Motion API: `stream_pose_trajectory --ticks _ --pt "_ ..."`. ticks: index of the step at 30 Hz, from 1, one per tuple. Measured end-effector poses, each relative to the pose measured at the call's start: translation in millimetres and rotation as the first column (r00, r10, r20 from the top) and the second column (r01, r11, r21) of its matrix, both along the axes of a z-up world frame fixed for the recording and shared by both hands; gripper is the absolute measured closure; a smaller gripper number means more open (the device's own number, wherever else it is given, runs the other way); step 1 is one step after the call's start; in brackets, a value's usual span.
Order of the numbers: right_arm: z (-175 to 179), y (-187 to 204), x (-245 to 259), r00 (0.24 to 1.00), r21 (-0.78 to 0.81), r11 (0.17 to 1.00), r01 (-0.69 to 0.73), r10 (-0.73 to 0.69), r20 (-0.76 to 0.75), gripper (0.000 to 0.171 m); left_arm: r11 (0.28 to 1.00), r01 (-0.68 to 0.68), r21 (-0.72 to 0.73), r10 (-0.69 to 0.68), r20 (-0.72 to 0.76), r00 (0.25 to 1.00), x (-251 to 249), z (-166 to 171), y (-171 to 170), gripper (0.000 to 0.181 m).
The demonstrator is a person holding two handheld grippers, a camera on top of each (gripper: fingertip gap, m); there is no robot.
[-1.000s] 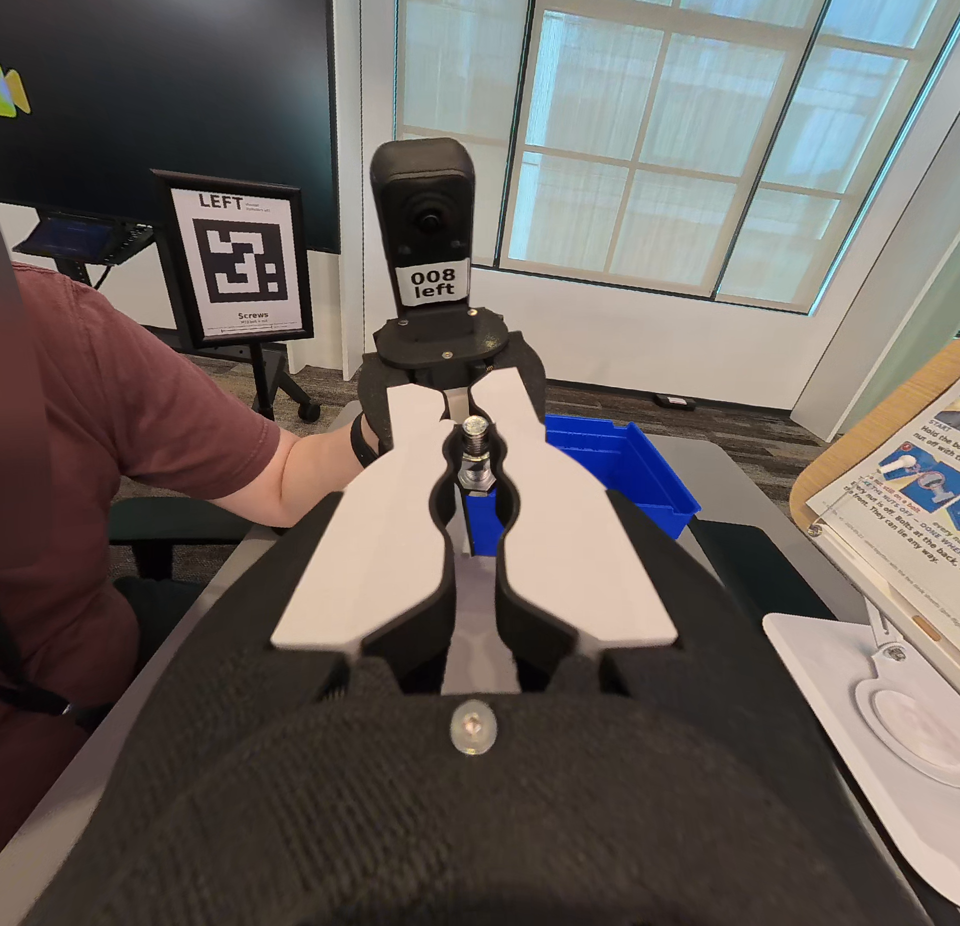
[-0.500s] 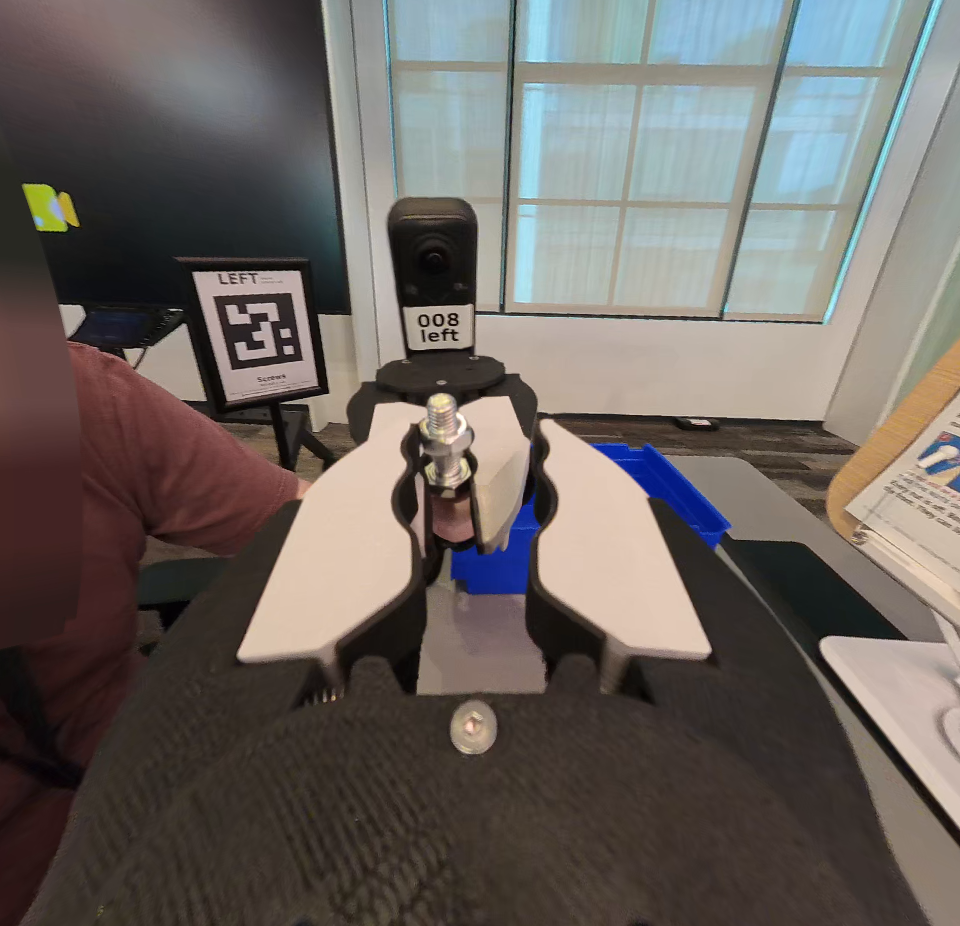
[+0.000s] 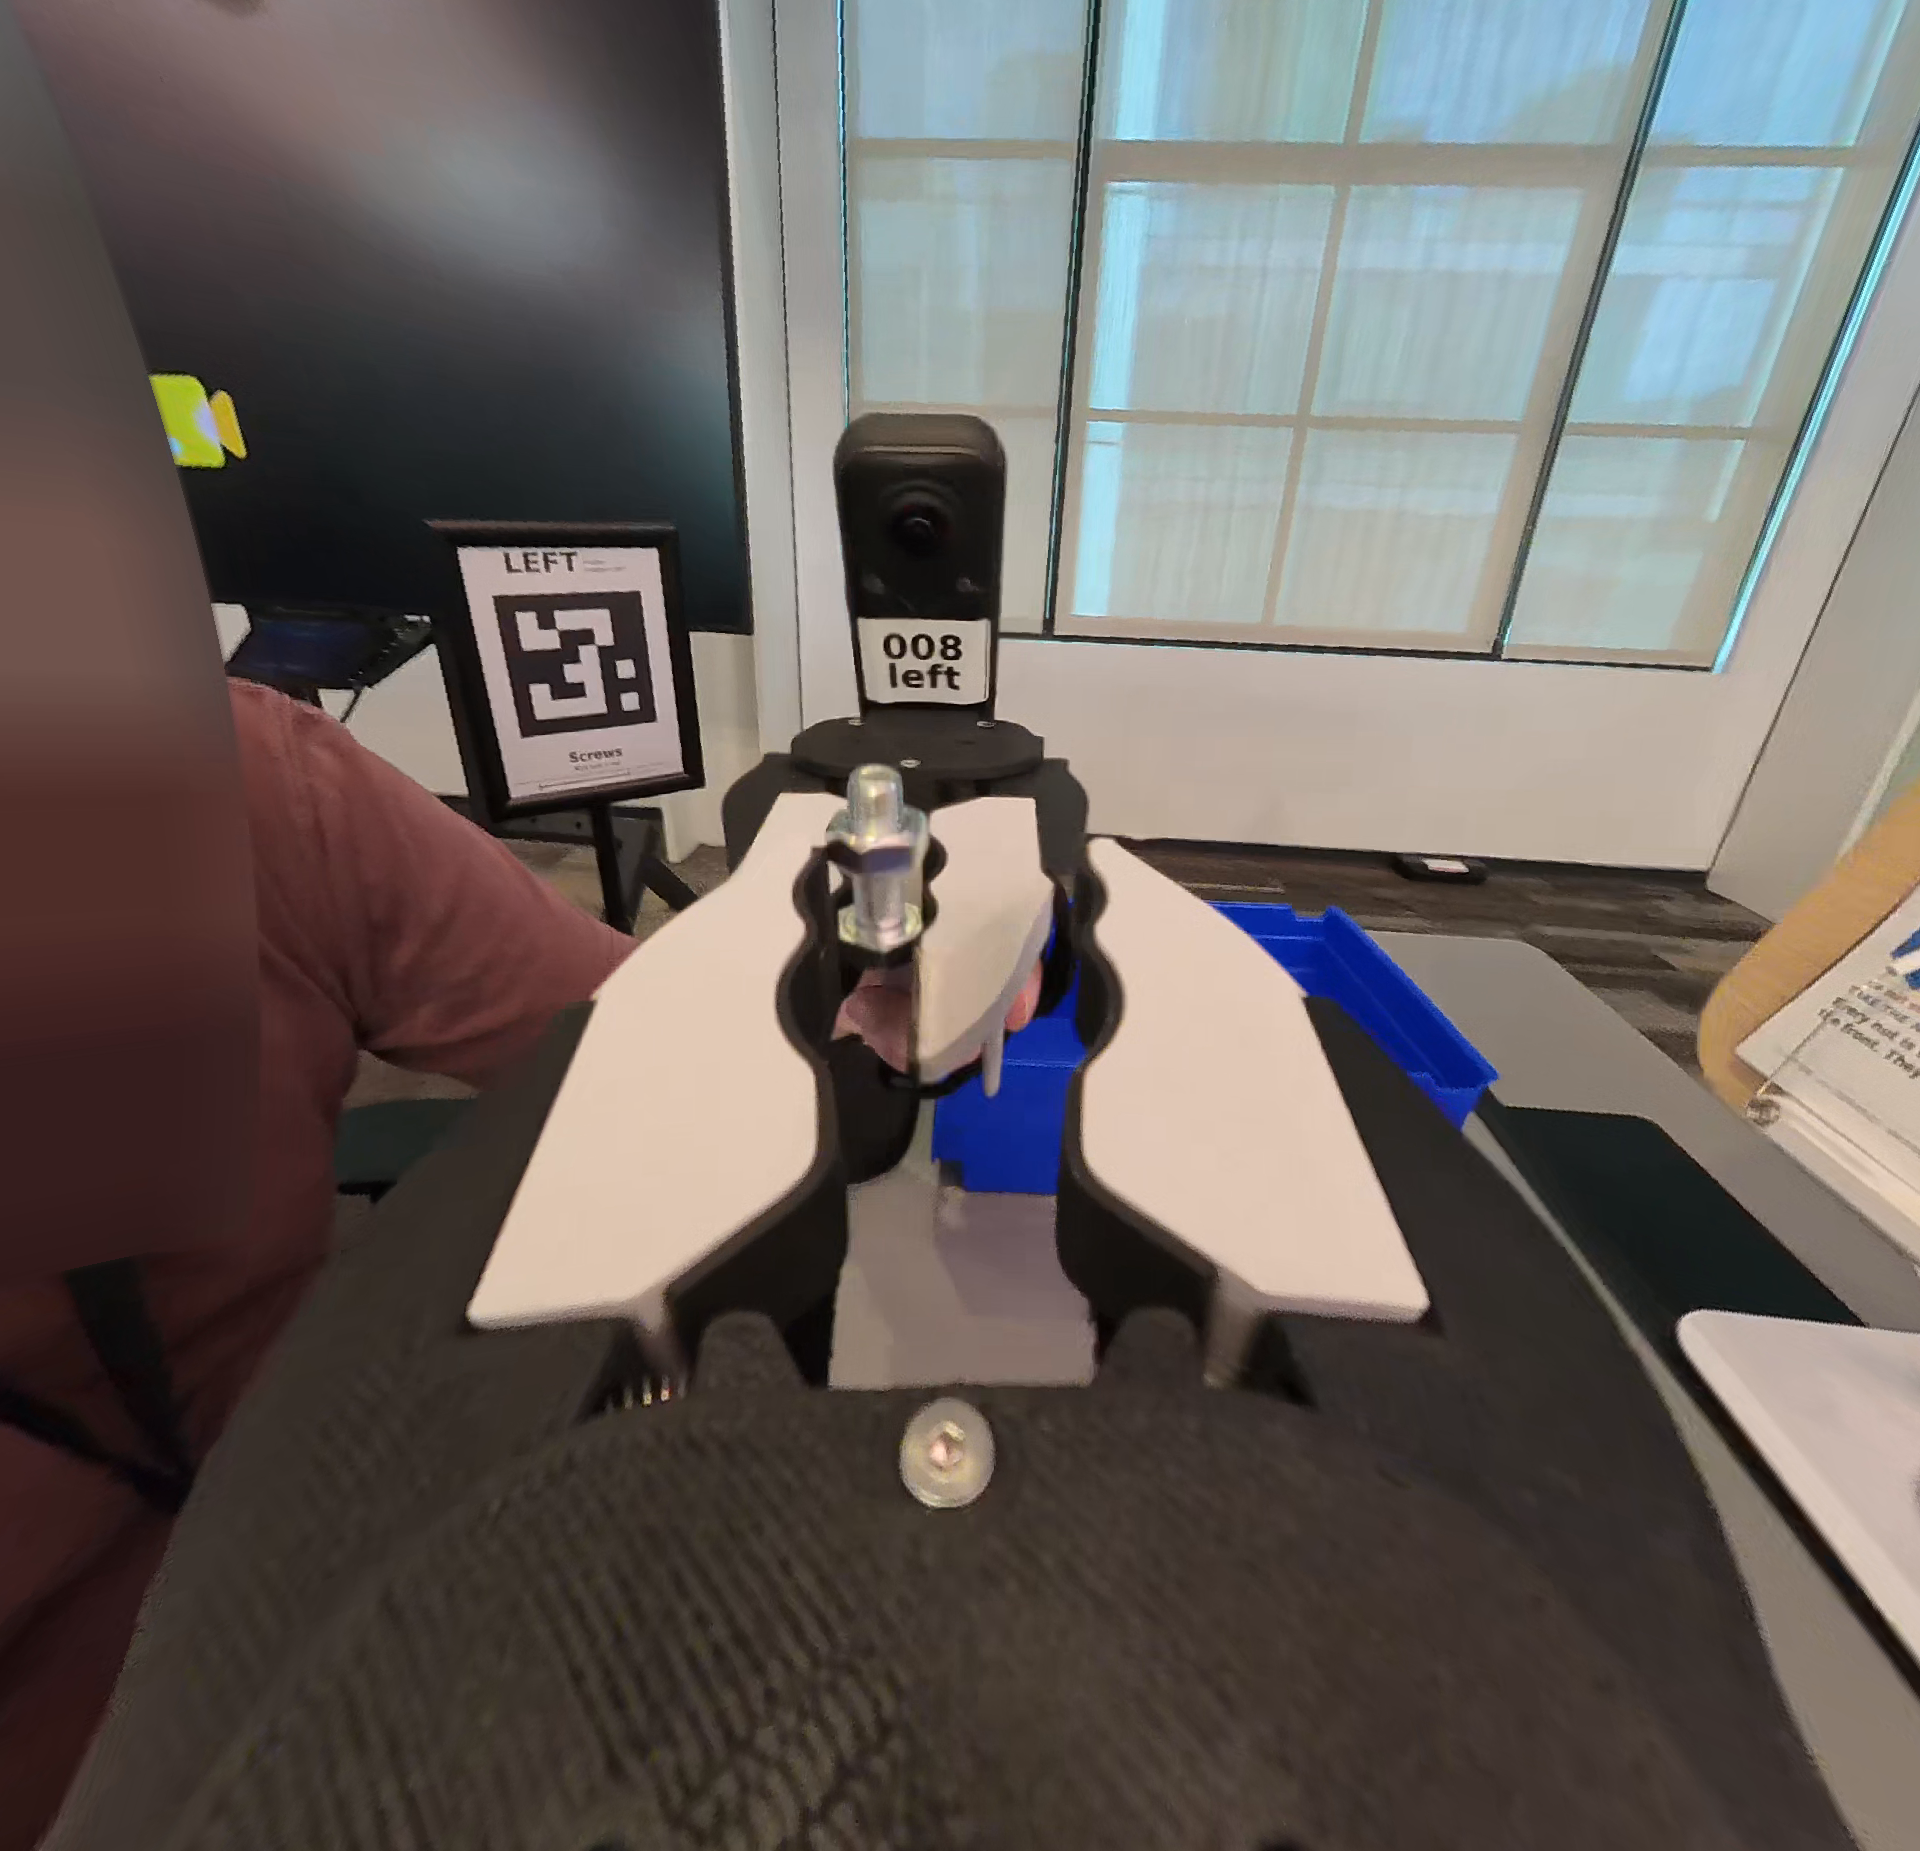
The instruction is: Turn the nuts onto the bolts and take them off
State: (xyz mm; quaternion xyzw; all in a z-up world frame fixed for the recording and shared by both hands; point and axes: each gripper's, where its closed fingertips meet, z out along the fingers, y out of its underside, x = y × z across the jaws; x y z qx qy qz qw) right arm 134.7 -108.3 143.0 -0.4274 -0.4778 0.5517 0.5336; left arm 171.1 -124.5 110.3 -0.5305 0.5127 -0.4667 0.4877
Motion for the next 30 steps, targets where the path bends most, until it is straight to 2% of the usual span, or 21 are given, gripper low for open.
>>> stream_pose_trajectory --ticks 2,5,8,11,13,16,21,22,26,30 --pt "2.1 5.8 4.8 1.000 -0.045 0.999 0.001 -0.002 -0.017 0.135 1.000 0.006 -0.014 -0.006 0.012 1.000 -2.1 2.0 0.8 0.167" --pt "7.0 -10.5 3.1 0.997 -0.009 0.998 -0.067 0.066 -0.031 0.134 0.999 -0.041 0.008 0.041 -0.004 0.999 -4.0 0.2 8.3 0.167" --pt "1.1 -7.2 -6.6 1.000 0.023 1.000 0.008 -0.009 0.025 0.133 1.000 -0.012 0.013 0.012 -0.008 1.000 -0.7 -1.2 2.8 0.167" --pt "-2.0 -5.9 -1.6 1.000 0.034 0.999 -0.015 0.014 0.026 0.131 1.000 0.012 0.008 -0.012 -0.004 1.000 1.4 0.0 -3.5 0.167" --pt "0.7 1.4 4.5 1.000 -0.020 1.000 -0.013 0.013 0.001 0.141 1.000 0.022 0.000 -0.022 0.012 1.000 -1.2 3.5 -4.3 0.167" --pt "5.1 -8.3 4.0 0.998 -0.011 0.998 -0.060 0.060 -0.020 0.140 1.000 0.012 -0.015 -0.012 0.010 1.000 -4.2 4.4 -1.0 0.167" --pt "-0.2 -12.3 -7.4 1.000 0.068 0.998 -0.003 0.001 0.031 0.136 0.999 0.050 -0.021 -0.050 -0.002 0.999 1.2 -0.2 -7.3 0.167" --pt "0.0 -11.5 -3.5 0.999 0.055 0.998 -0.024 0.022 0.023 0.133 0.999 0.050 -0.016 -0.050 -0.003 0.999 1.8 0.0 -8.3 0.166" --pt "7.4 4.4 13.9 0.997 -0.062 0.997 -0.051 0.047 -0.065 0.146 0.997 0.068 -0.032 -0.067 0.017 0.998 -1.8 5.3 -10.6 0.167" --pt "7.5 -17.9 -0.3 0.996 0.007 0.996 -0.091 0.091 -0.024 0.134 0.998 0.051 -0.036 -0.051 0.003 0.999 -1.2 2.0 -6.6 0.167"
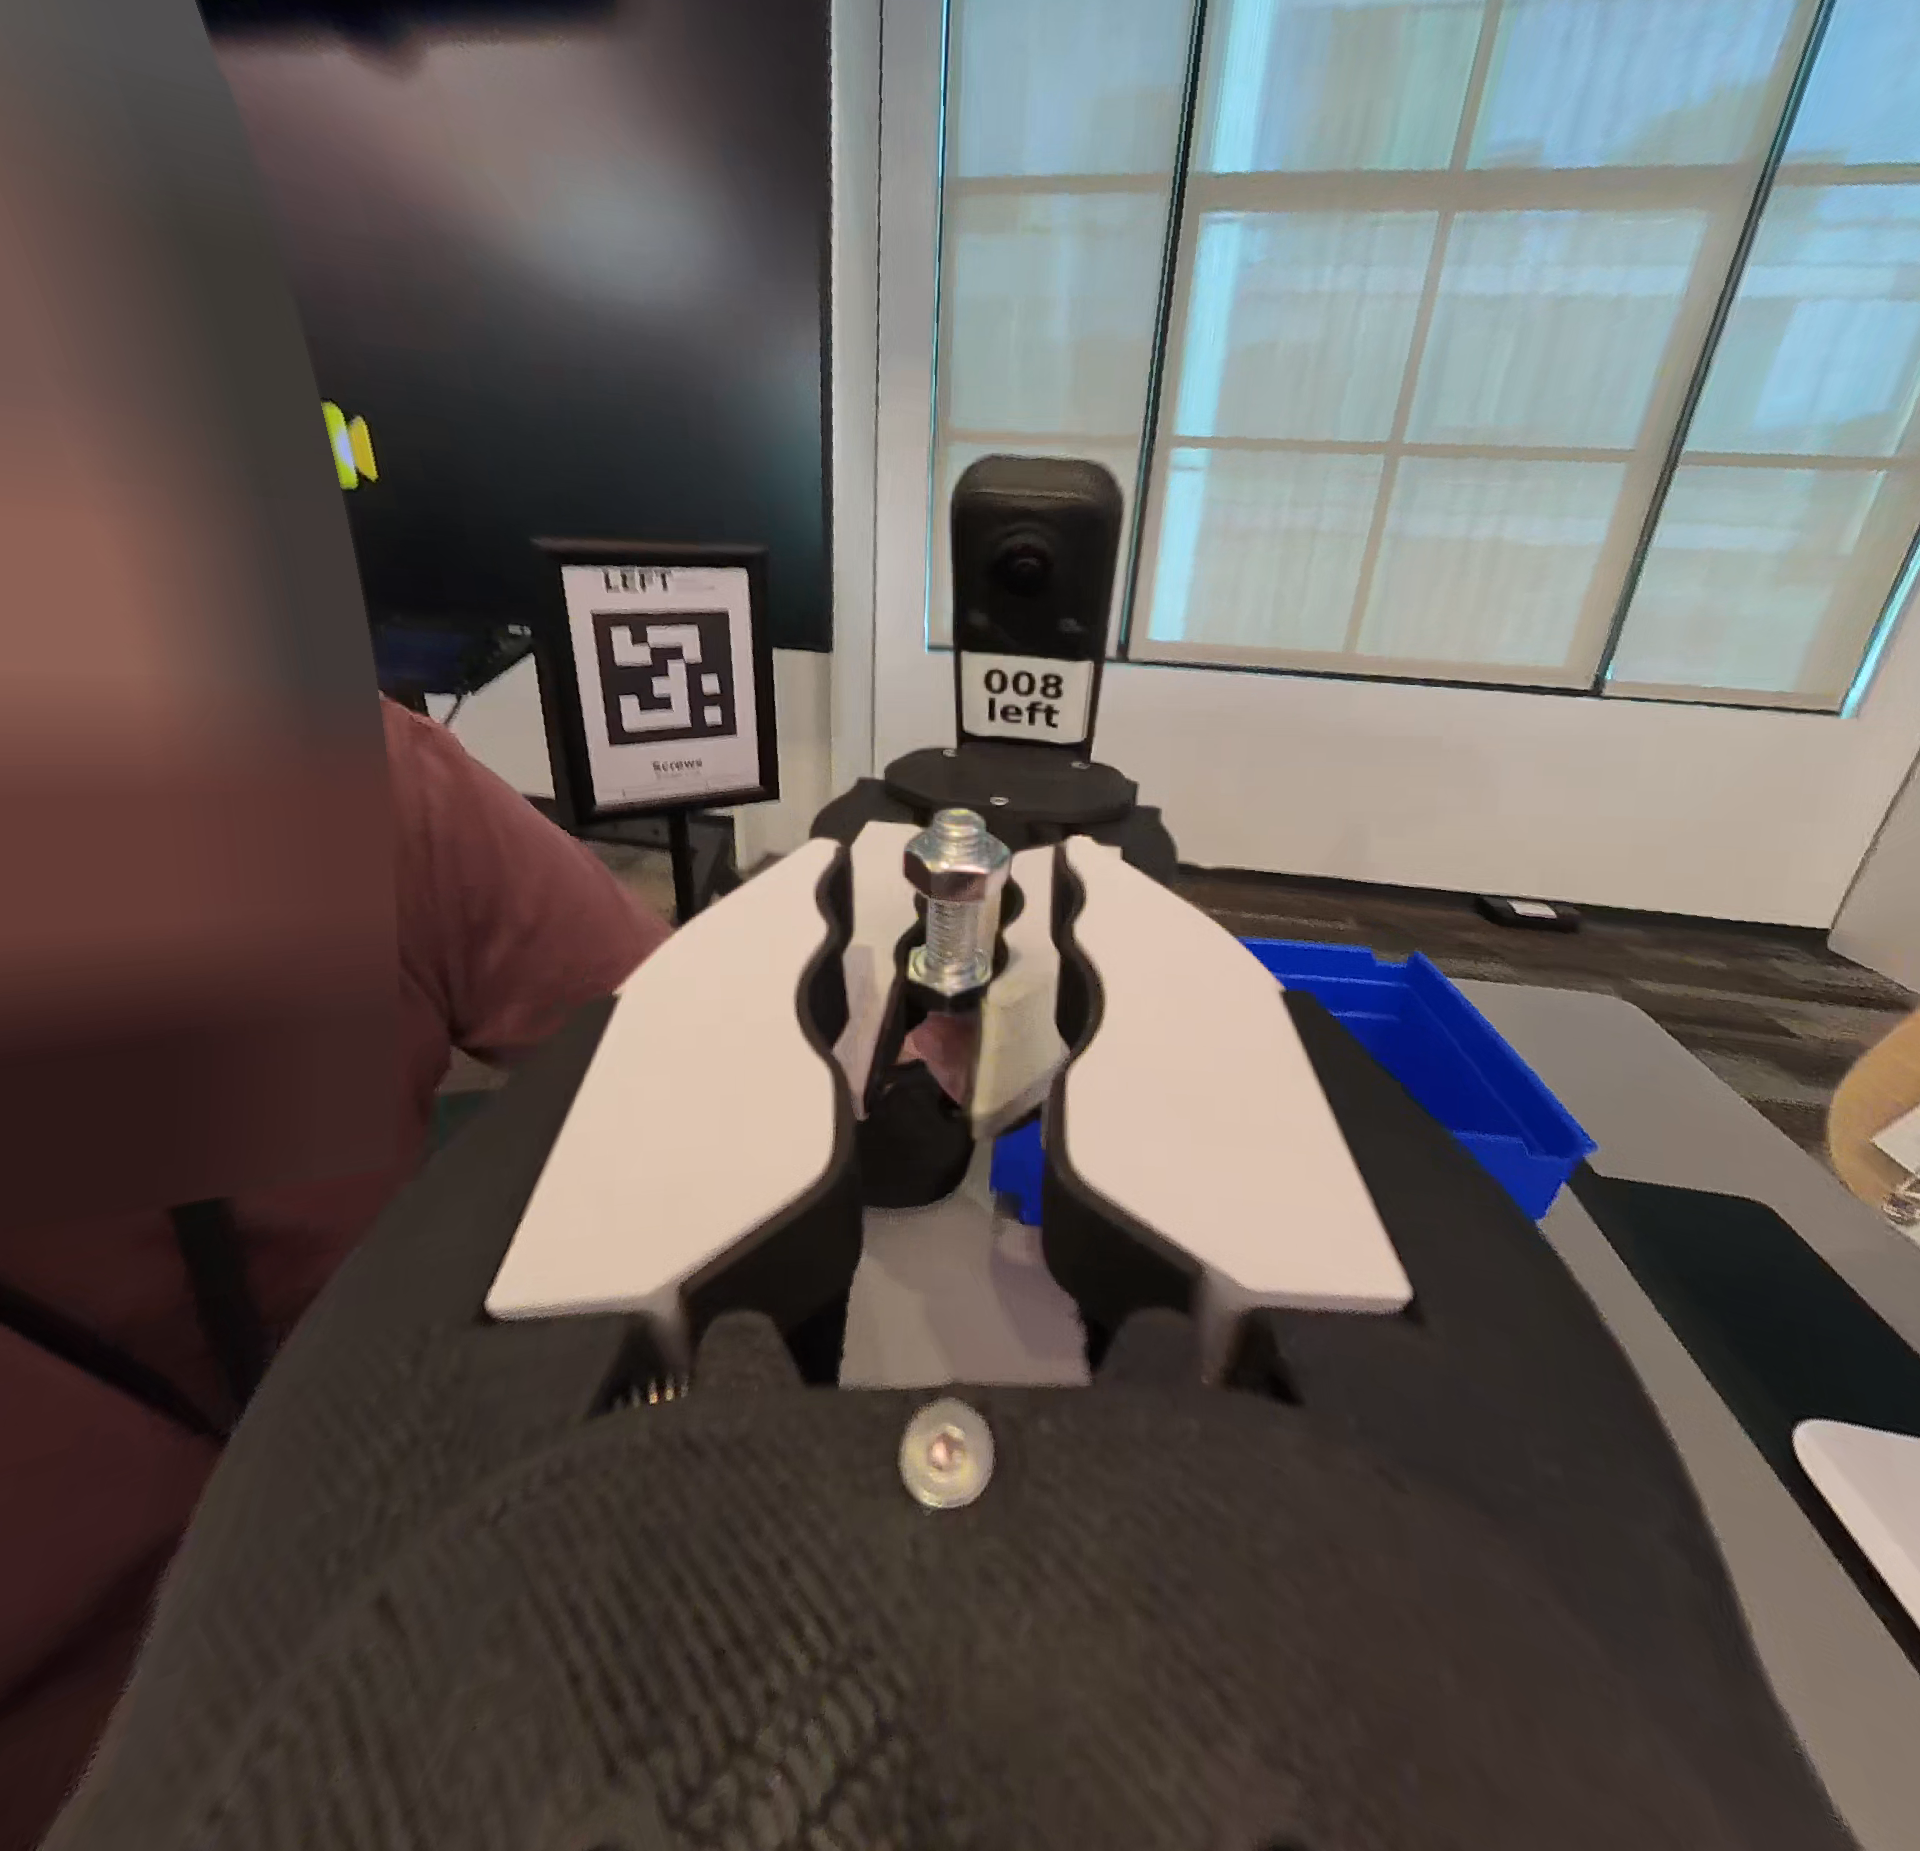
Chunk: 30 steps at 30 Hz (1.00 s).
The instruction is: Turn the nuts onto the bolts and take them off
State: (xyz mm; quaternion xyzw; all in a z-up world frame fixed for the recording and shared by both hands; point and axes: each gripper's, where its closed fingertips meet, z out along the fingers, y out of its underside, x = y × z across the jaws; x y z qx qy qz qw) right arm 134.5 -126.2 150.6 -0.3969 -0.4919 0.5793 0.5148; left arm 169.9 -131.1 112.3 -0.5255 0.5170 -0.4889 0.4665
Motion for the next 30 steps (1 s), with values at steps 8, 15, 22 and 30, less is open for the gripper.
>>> stream_pose_trajectory --ticks 8,15,22,30 --pt "-2.0 15.1 9.0 1.000 -0.081 0.997 -0.005 0.004 -0.015 0.139 1.000 0.016 -0.004 -0.016 0.004 1.000 0.0 1.0 -3.4 0.167" --pt "-5.0 0.7 -8.4 0.998 0.012 0.999 0.035 -0.036 0.043 0.135 1.000 0.018 0.004 -0.018 -0.019 1.000 4.5 -4.9 -4.2 0.167" --pt "2.2 3.2 5.6 1.000 -0.058 0.998 -0.031 0.030 -0.009 0.138 1.000 0.004 0.002 -0.004 0.001 1.000 -0.3 1.1 -2.6 0.167" --pt "3.4 8.4 5.1 1.000 -0.099 0.995 -0.023 0.021 -0.020 0.144 1.000 0.009 0.006 -0.009 -0.009 1.000 2.9 -1.0 -5.7 0.167"
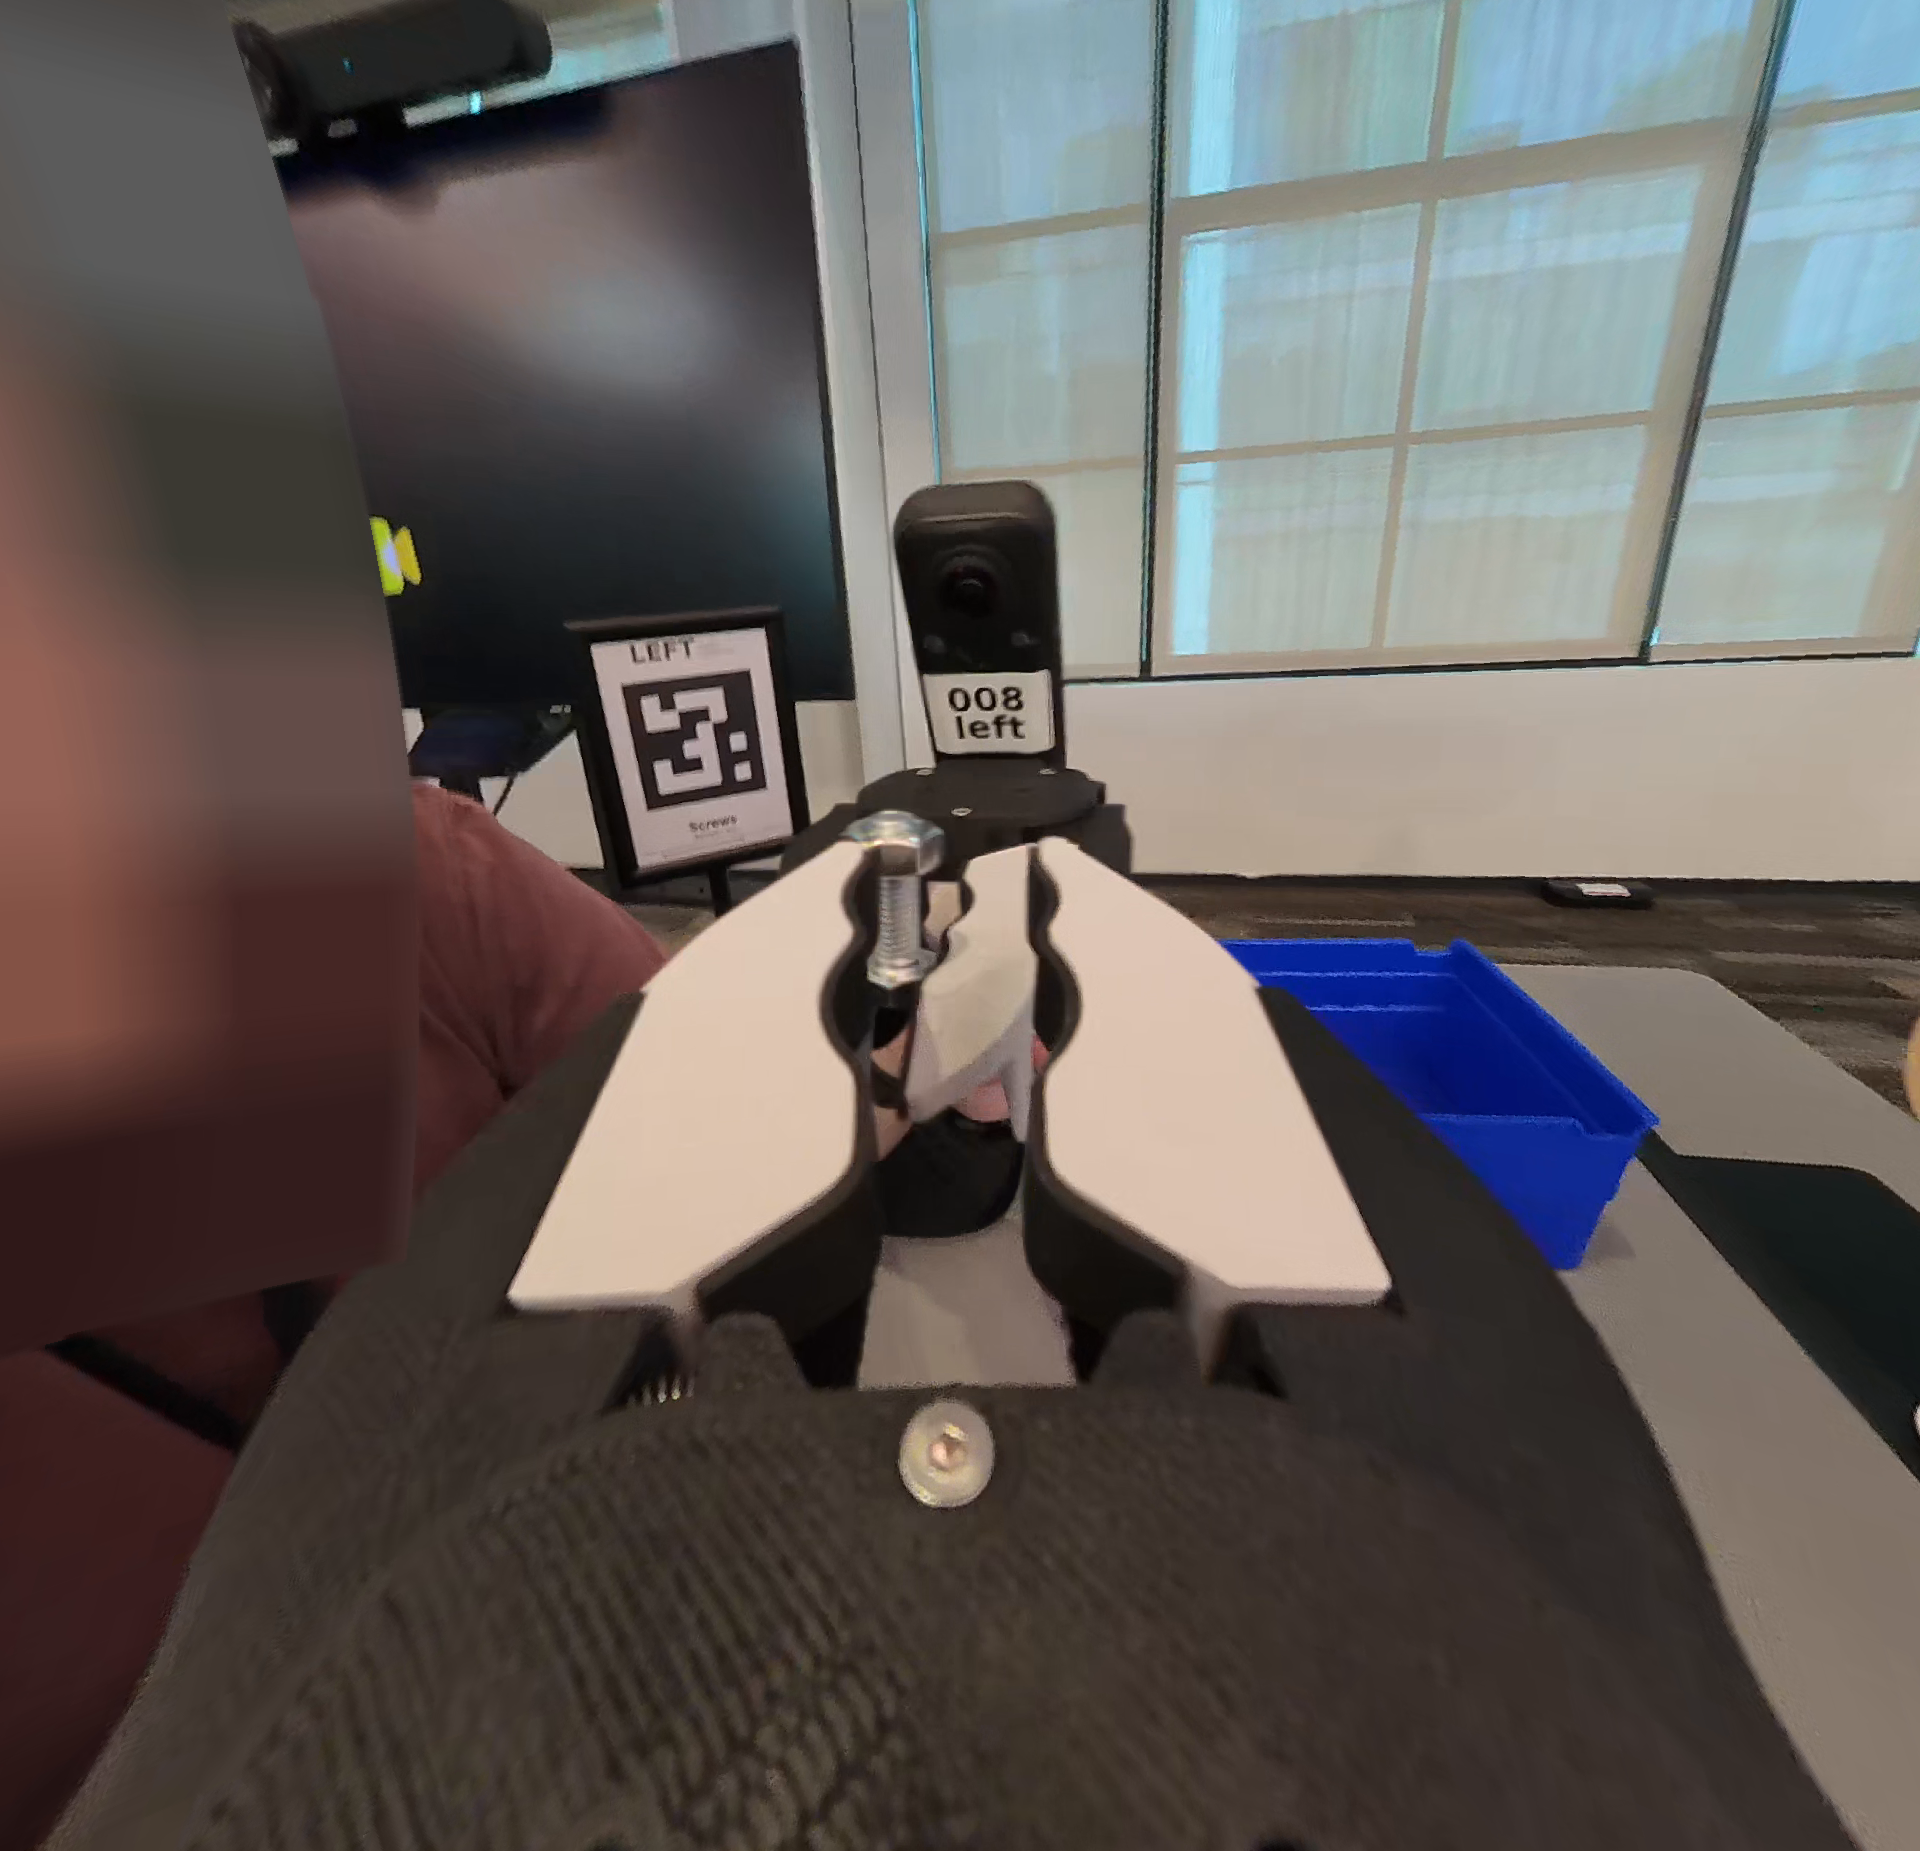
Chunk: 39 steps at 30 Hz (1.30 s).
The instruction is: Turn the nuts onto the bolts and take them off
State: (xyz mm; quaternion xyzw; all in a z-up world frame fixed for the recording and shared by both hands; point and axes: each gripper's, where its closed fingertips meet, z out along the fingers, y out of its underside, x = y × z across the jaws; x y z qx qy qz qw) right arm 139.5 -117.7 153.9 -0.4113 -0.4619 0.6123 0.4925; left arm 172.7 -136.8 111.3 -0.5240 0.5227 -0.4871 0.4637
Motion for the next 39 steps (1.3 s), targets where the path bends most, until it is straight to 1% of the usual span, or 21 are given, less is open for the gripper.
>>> stream_pose_trajectory --ticks 2,5,6,8,10,12,13,14,16,18,21,25,27,29,32,35,37,39 --pt "3.1 1.0 3.9 1.000 -0.004 1.000 0.000 0.000 -0.019 0.146 1.000 0.014 -0.010 -0.014 0.011 1.000 -2.6 3.3 -1.4 0.167" --pt "6.8 -18.5 -1.8 0.999 0.054 0.997 -0.047 0.049 -0.018 0.139 1.000 -0.003 0.007 0.003 0.001 1.000 -3.0 2.4 0.7 0.167" --pt "6.2 -21.5 -5.7 0.999 0.065 0.997 -0.044 0.044 -0.007 0.135 1.000 0.001 0.006 -0.001 -0.001 1.000 -2.3 1.8 0.2 0.167" --pt "1.0 -21.0 -12.1 0.999 0.072 0.997 -0.026 0.024 0.030 0.135 1.000 0.011 0.000 -0.011 -0.002 1.000 -0.4 0.8 -2.0 0.167" --pt "-1.3 -11.3 -12.6 0.999 0.055 0.998 0.015 -0.017 0.035 0.135 1.000 0.014 0.007 -0.014 -0.007 1.000 1.1 -0.2 -3.9 0.167" --pt "-0.2 -4.8 -5.8 1.000 0.015 1.000 0.002 -0.002 0.014 0.137 1.000 -0.001 0.013 0.001 -0.007 1.000 0.3 0.6 -2.6 0.167" --pt "0.9 -0.9 -2.0 1.000 -0.008 1.000 0.002 -0.002 0.006 0.143 1.000 -0.005 0.011 0.005 -0.002 1.000 -1.1 2.0 -1.6 0.167" --pt "1.9 2.2 0.7 1.000 -0.019 1.000 0.010 -0.010 -0.001 0.144 1.000 0.002 0.006 -0.002 0.004 1.000 -2.6 3.5 -1.7 0.167" --pt "3.1 -2.9 0.4 1.000 0.000 1.000 0.000 0.000 0.002 0.143 1.000 0.001 0.000 -0.001 0.009 1.000 -4.1 5.0 -0.8 0.167" --pt "1.8 -12.7 -7.0 1.000 0.041 0.999 -0.008 0.007 0.027 0.138 1.000 0.003 0.002 -0.003 0.000 1.000 -3.0 3.2 -0.8 0.167" --pt "-1.4 -15.2 -16.2 0.998 0.073 0.997 0.025 -0.029 0.054 0.138 1.000 0.014 0.005 -0.014 -0.017 1.000 1.3 -1.4 -3.6 0.167" --pt "0.7 -4.8 -2.5 1.000 0.016 1.000 0.001 -0.002 0.023 0.141 1.000 -0.010 0.020 0.010 -0.018 1.000 1.0 -0.6 -2.3 0.167" --pt "4.4 -0.1 4.7 1.000 -0.002 1.000 0.009 -0.009 -0.002 0.143 1.000 0.009 0.006 -0.009 -0.005 1.000 -1.4 2.6 -3.8 0.167" --pt "6.9 -6.9 4.1 1.000 0.025 1.000 -0.003 0.003 -0.005 0.142 1.000 -0.003 0.011 0.003 -0.006 1.000 -2.0 2.7 -1.9 0.167" --pt "4.1 -17.4 -8.2 0.999 0.068 0.998 0.003 -0.005 0.032 0.138 1.000 0.001 0.014 -0.001 -0.021 1.000 0.8 -1.0 -2.6 0.167" --pt "0.9 -12.2 -10.7 0.998 0.067 0.997 0.033 -0.036 0.046 0.138 1.000 0.008 0.014 -0.008 -0.022 1.000 2.9 -2.0 -4.8 0.167" --pt "2.7 -6.3 -1.3 1.000 0.034 0.999 0.015 -0.016 0.023 0.143 1.000 -0.006 0.018 0.007 -0.020 1.000 1.6 -0.6 -3.3 0.167" --pt "7.0 4.2 9.0 0.999 0.001 0.999 0.042 -0.042 -0.013 0.148 1.000 0.005 0.010 -0.005 -0.008 1.000 -0.9 2.6 -4.4 0.167"
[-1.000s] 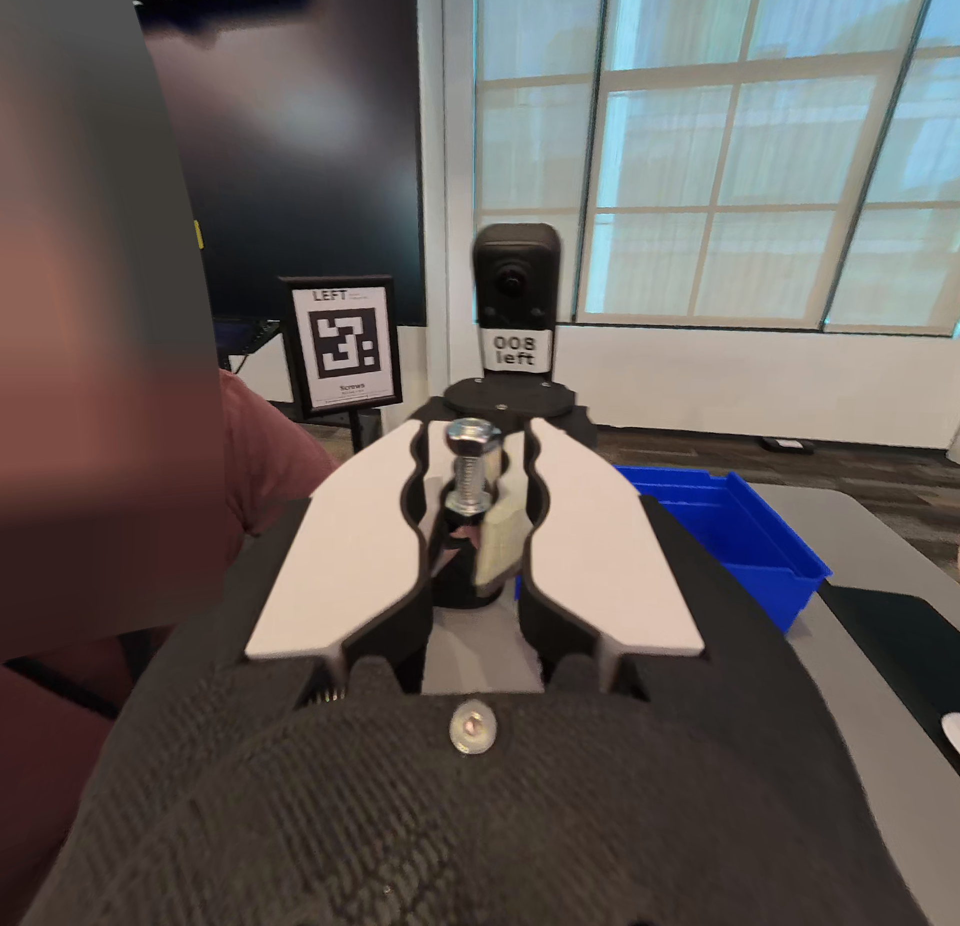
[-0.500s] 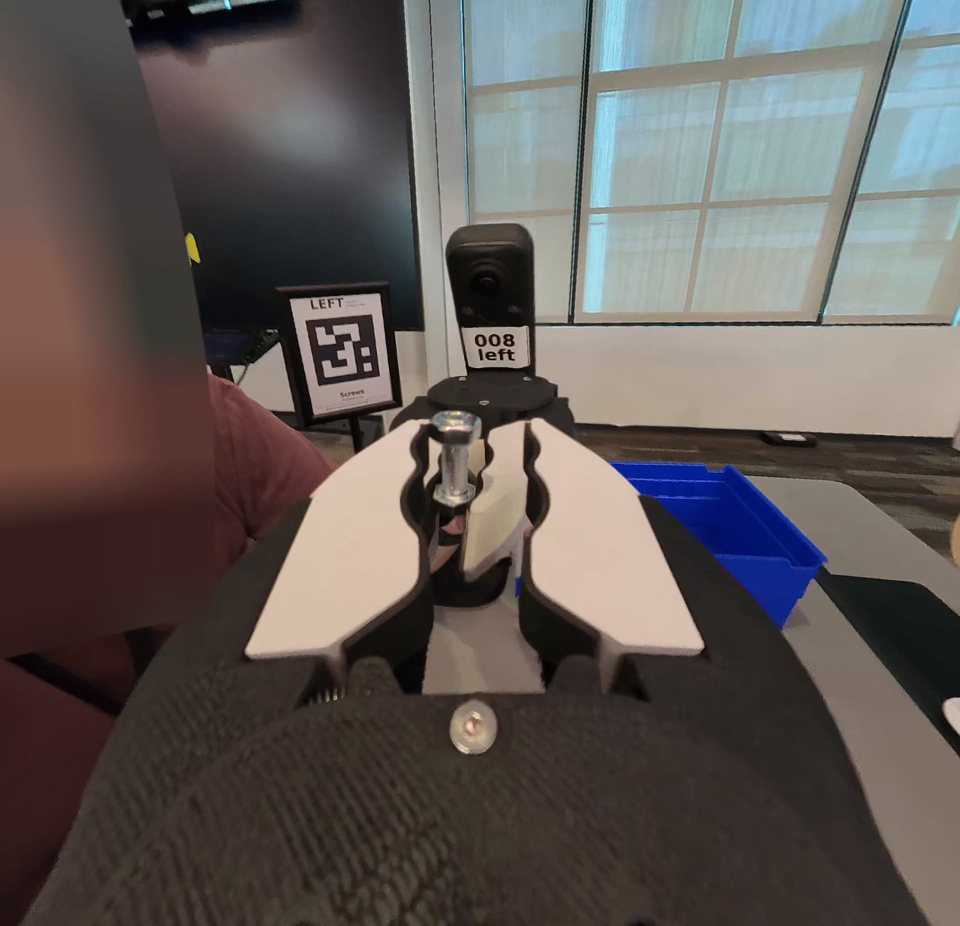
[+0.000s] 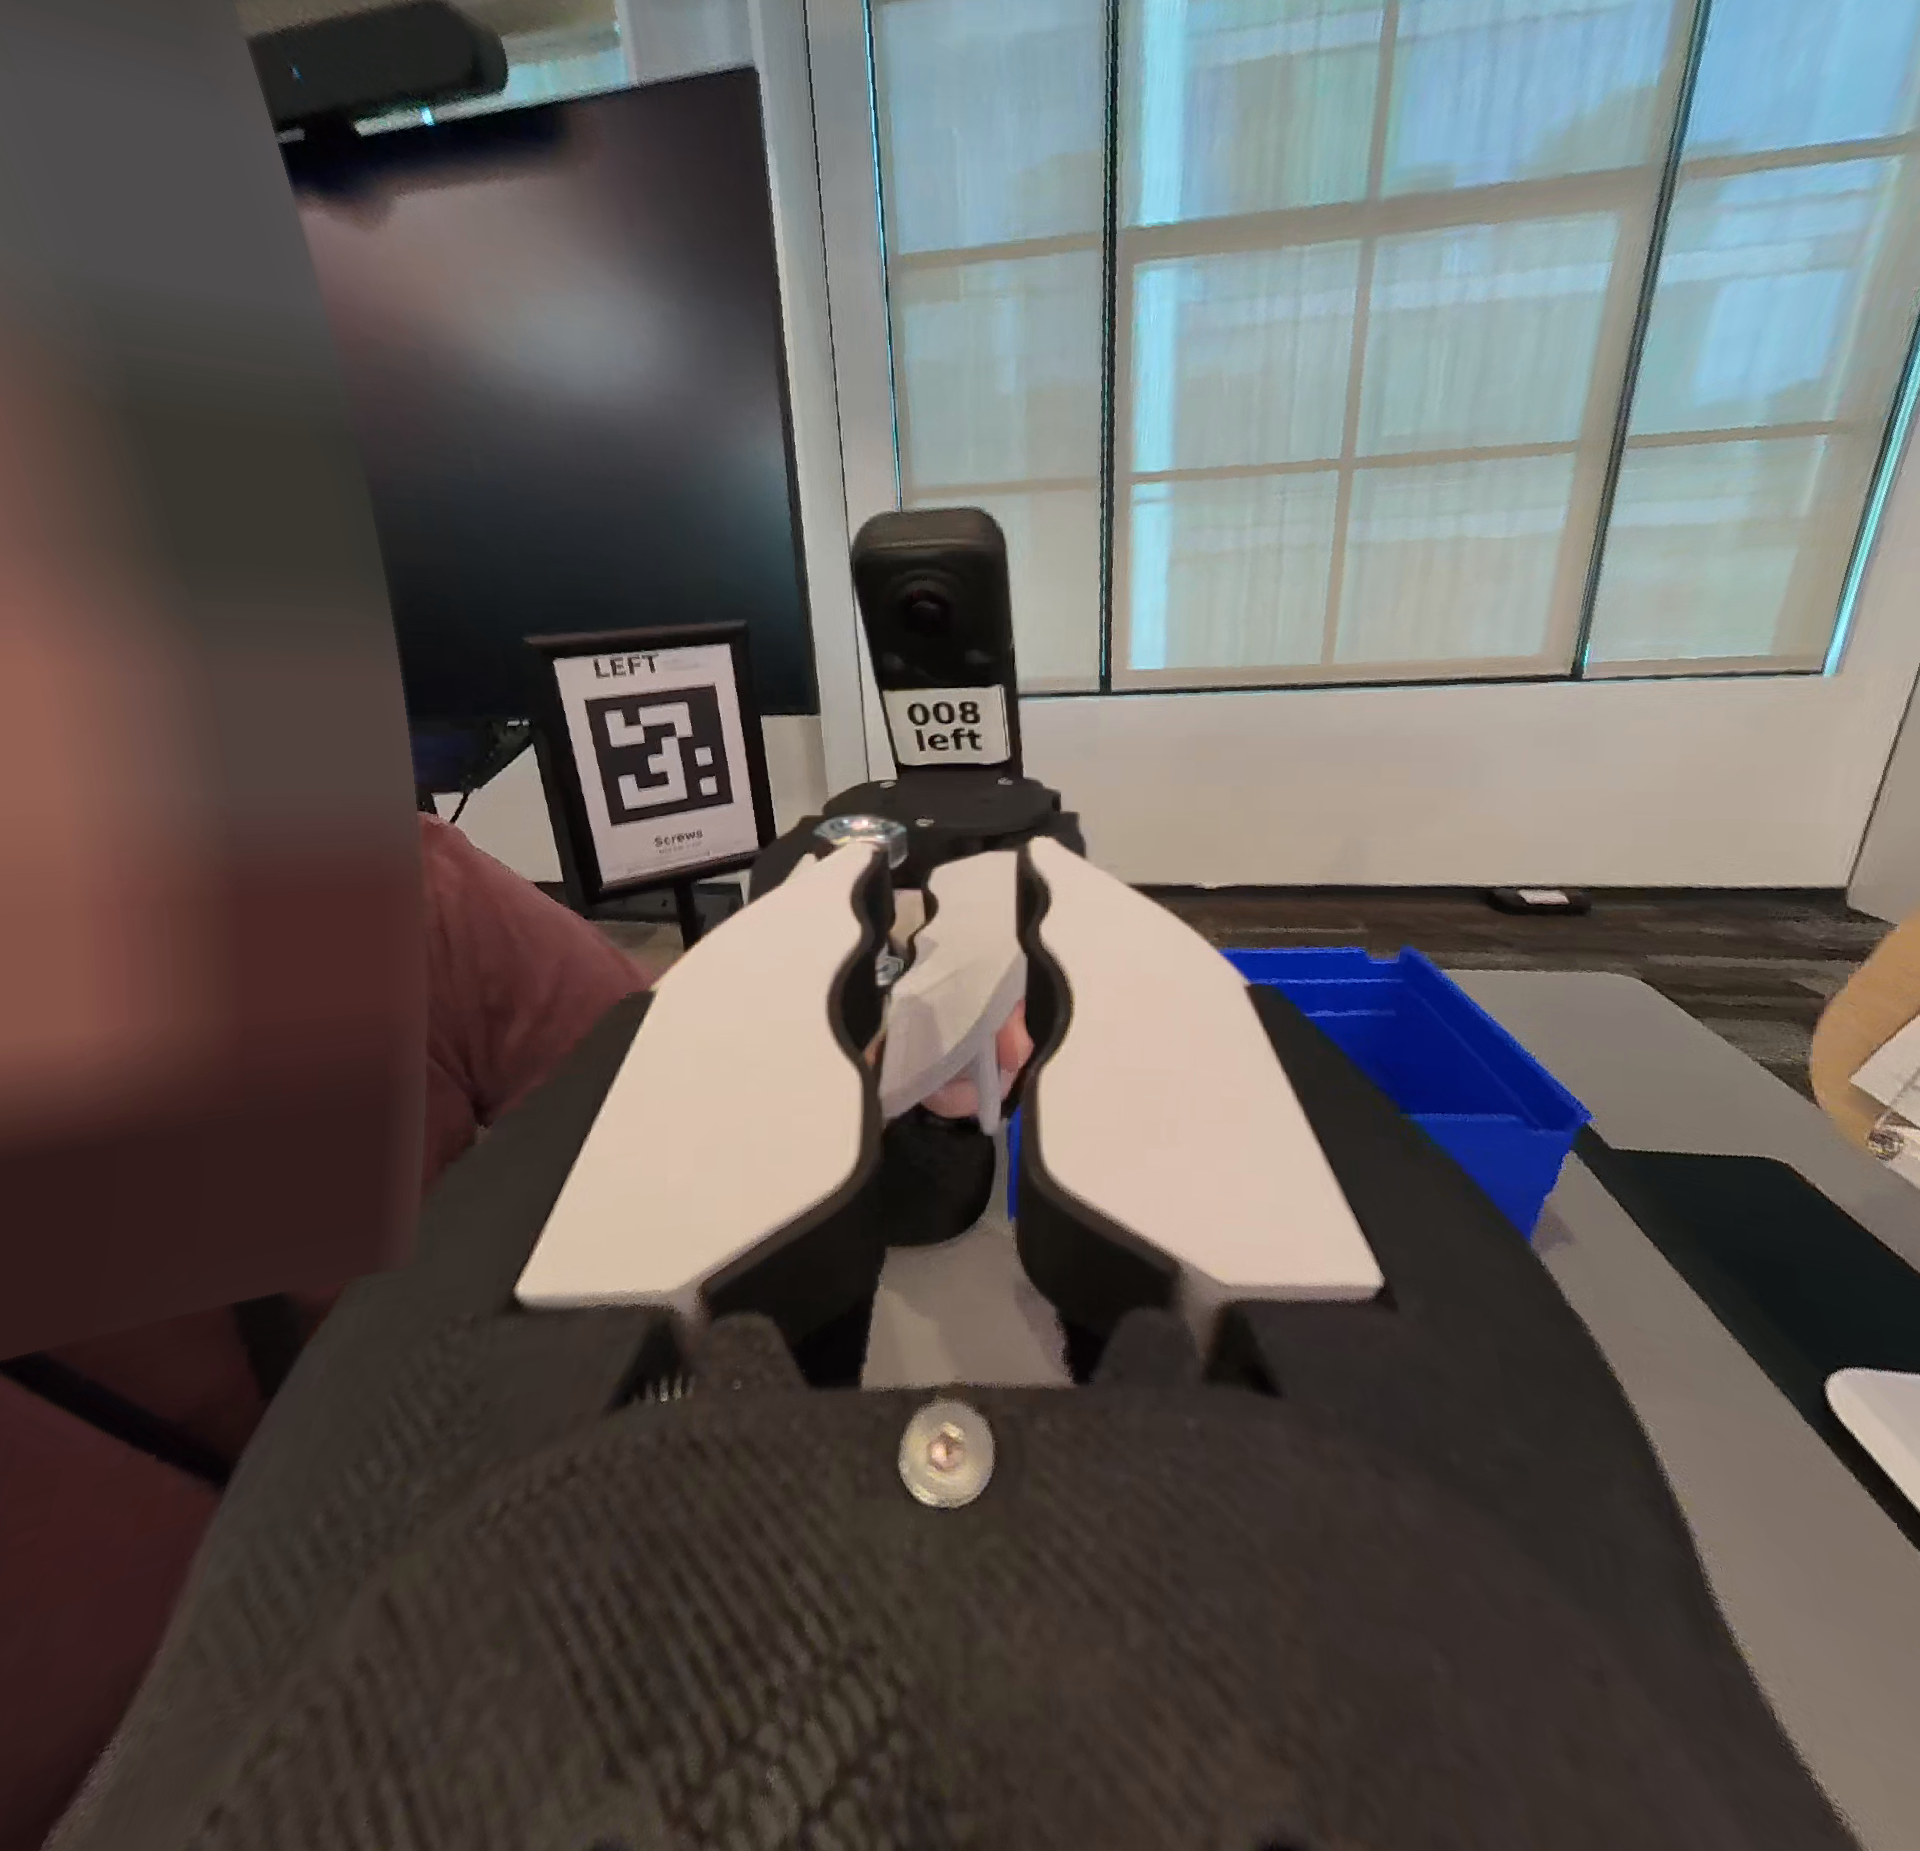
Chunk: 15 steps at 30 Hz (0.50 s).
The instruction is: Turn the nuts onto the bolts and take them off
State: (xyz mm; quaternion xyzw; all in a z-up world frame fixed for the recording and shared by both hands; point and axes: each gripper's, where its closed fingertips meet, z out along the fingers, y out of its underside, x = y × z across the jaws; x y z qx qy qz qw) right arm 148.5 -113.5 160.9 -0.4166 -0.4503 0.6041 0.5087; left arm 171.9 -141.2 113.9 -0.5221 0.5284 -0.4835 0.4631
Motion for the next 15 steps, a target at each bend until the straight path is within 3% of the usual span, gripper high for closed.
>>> stream_pose_trajectory --ticks 7,15 --pt "-4.6 -24.6 -18.6 0.997 0.094 0.995 -0.029 0.022 0.071 0.138 1.000 -0.007 0.007 0.007 -0.019 1.000 2.8 -4.1 1.0 0.167" --pt "-0.1 -5.9 0.7 0.999 0.012 0.999 -0.033 0.033 0.005 0.143 1.000 -0.014 0.017 0.015 -0.010 1.000 -0.1 -0.1 0.5 0.167"
